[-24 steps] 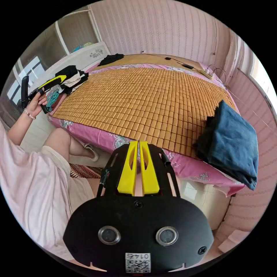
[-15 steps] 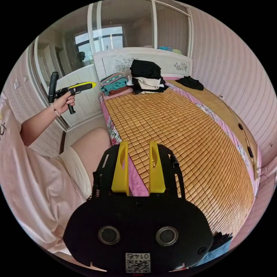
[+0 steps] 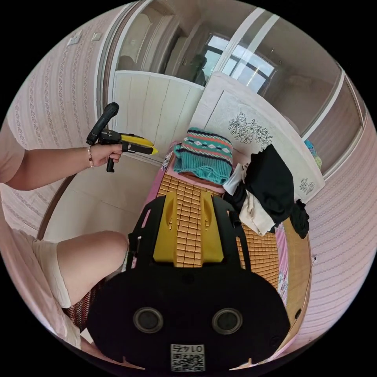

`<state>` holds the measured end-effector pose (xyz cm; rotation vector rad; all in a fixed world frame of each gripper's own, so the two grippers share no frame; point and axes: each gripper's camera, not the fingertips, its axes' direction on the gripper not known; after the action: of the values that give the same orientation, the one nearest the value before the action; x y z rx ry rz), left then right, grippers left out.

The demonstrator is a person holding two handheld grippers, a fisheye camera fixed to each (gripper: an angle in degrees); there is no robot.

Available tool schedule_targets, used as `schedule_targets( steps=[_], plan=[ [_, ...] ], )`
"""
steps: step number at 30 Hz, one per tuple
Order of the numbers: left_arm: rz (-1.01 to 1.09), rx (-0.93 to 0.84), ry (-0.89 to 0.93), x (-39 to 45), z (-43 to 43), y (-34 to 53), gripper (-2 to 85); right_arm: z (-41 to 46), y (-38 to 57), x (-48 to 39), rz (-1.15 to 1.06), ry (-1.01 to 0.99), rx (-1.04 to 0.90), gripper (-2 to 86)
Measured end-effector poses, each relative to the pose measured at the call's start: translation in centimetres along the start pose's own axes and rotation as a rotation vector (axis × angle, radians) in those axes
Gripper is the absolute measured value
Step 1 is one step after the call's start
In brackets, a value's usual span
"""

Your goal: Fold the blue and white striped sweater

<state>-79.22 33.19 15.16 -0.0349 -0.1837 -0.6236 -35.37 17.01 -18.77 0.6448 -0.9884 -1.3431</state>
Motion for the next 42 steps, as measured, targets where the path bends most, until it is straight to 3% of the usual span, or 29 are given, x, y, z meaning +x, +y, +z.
schedule_targets(
  steps=[6,11,15,19,27,31,34,37,40,42],
  plan=[
    [-0.045,-0.050,-0.004,-4.9,6.1,-5.8,12.4,14.1,-9.7,-2.0,-0.173,0.023,-0.135,13.0],
    [-0.061,-0.097,0.087,-7.3,8.7,-7.9,9.3,25.7,-15.7,-2.7,-0.207,-0.016,-0.422,16.2],
    [-0.071,-0.071,0.138,-8.8,7.3,-9.1,5.5,26.6,-17.1,-0.8,-0.149,0.084,-0.486,6.0],
    [-0.021,-0.019,0.146,-7.9,4.1,-11.5,4.4,20.8,-16.7,4.0,-0.030,0.008,-0.392,4.0],
    [0.166,0.304,0.277,0.9,-10.8,-21.5,4.0,1.0,-10.3,14.0,0.265,-0.052,-0.034,0.9],
    [0.347,0.354,0.278,9.6,-15.2,-24.1,3.8,-6.8,0.3,16.5,0.444,-0.088,0.067,0.5],
    [0.513,0.370,0.394,18.4,-17.2,-22.5,3.8,-12.1,10.9,15.8,0.606,-0.041,0.103,0.6],
    [0.625,0.324,0.635,27.8,-16.9,-18.4,3.9,-17.6,22.4,13.3,0.751,0.010,0.064,0.8],
    [0.692,0.144,0.928,37.8,-13.3,-11.7,4.3,-21.8,32.9,9.5,0.877,0.151,-0.124,1.3],
    [0.686,-0.129,1.021,44.9,-8.6,-4.9,4.3,-22.4,39.2,7.3,0.979,0.161,-0.279,1.9]
  ],
)
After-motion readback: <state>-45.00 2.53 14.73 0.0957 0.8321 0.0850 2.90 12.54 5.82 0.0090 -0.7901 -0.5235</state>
